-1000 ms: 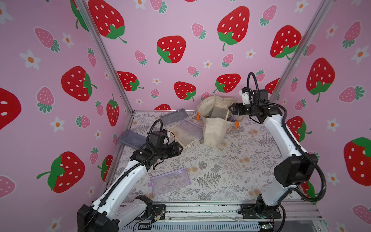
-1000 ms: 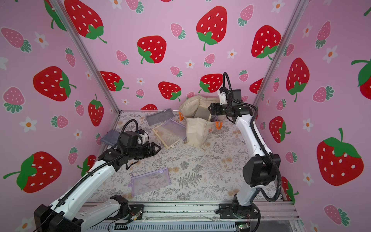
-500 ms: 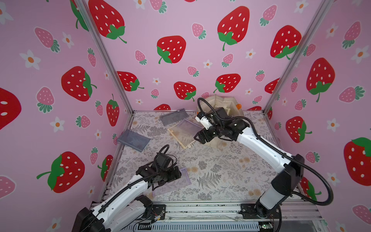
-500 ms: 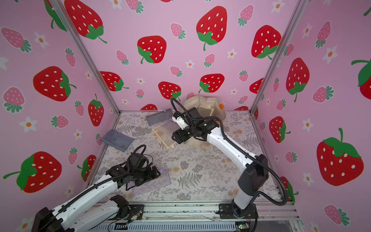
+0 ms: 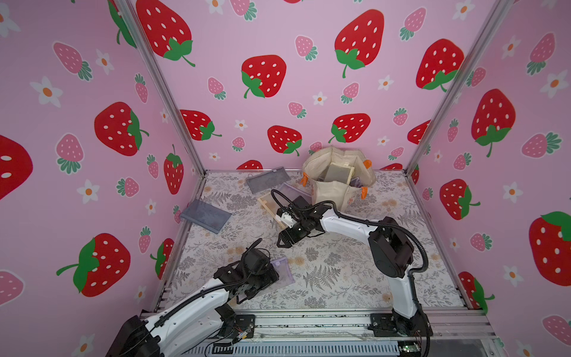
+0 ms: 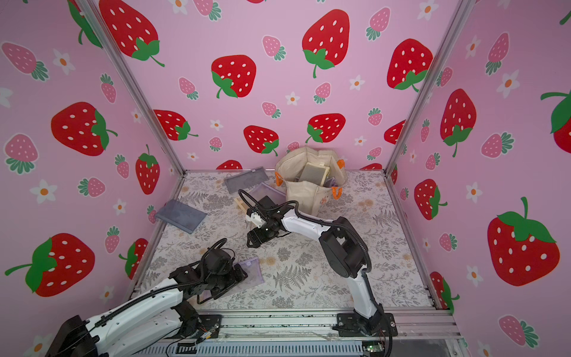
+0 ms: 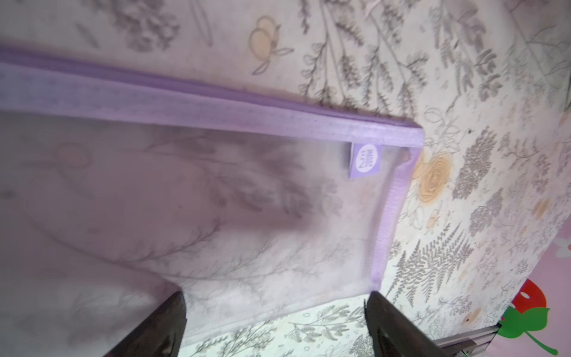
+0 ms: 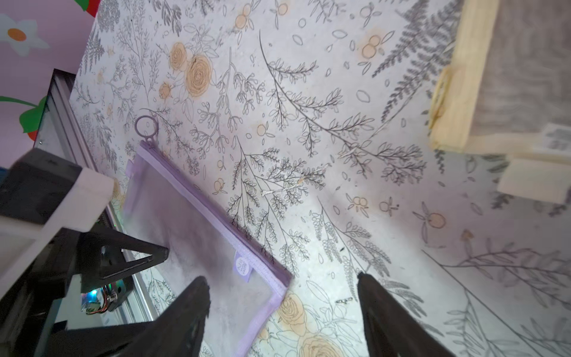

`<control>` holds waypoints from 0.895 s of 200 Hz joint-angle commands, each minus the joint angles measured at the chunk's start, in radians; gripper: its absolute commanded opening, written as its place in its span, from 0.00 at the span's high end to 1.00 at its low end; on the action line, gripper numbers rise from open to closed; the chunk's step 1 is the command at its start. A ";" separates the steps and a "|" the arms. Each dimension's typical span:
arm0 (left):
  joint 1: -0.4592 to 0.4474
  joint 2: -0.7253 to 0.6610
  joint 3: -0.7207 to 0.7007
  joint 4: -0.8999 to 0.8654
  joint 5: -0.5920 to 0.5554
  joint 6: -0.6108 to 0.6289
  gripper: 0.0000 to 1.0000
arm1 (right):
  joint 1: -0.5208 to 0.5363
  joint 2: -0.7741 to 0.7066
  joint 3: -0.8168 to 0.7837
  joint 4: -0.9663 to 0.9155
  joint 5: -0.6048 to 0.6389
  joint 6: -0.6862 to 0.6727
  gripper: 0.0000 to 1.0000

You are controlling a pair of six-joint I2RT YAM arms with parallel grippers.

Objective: Put the pencil pouch into the canvas bag
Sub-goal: Adjust the pencil pouch at the center of the board.

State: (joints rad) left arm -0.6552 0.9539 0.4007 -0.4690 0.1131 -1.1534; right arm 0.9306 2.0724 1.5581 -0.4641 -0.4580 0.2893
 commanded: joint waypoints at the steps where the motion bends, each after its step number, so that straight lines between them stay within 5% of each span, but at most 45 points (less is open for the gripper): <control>1: 0.007 0.132 -0.001 0.067 -0.065 0.030 0.08 | -0.004 -0.051 -0.067 0.070 -0.019 0.045 0.25; 82: 0.021 0.243 0.090 0.162 -0.070 0.178 0.16 | -0.041 -0.030 -0.253 0.190 -0.002 0.095 0.40; 179: 0.066 0.252 0.183 0.132 -0.068 0.274 0.15 | -0.023 -0.297 -0.535 0.203 0.092 0.127 0.59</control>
State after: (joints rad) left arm -0.5941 1.2201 0.5285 -0.2844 0.0772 -0.9192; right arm 0.8963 1.8393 1.0473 -0.2024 -0.4110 0.4080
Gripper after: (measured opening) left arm 0.845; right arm 0.407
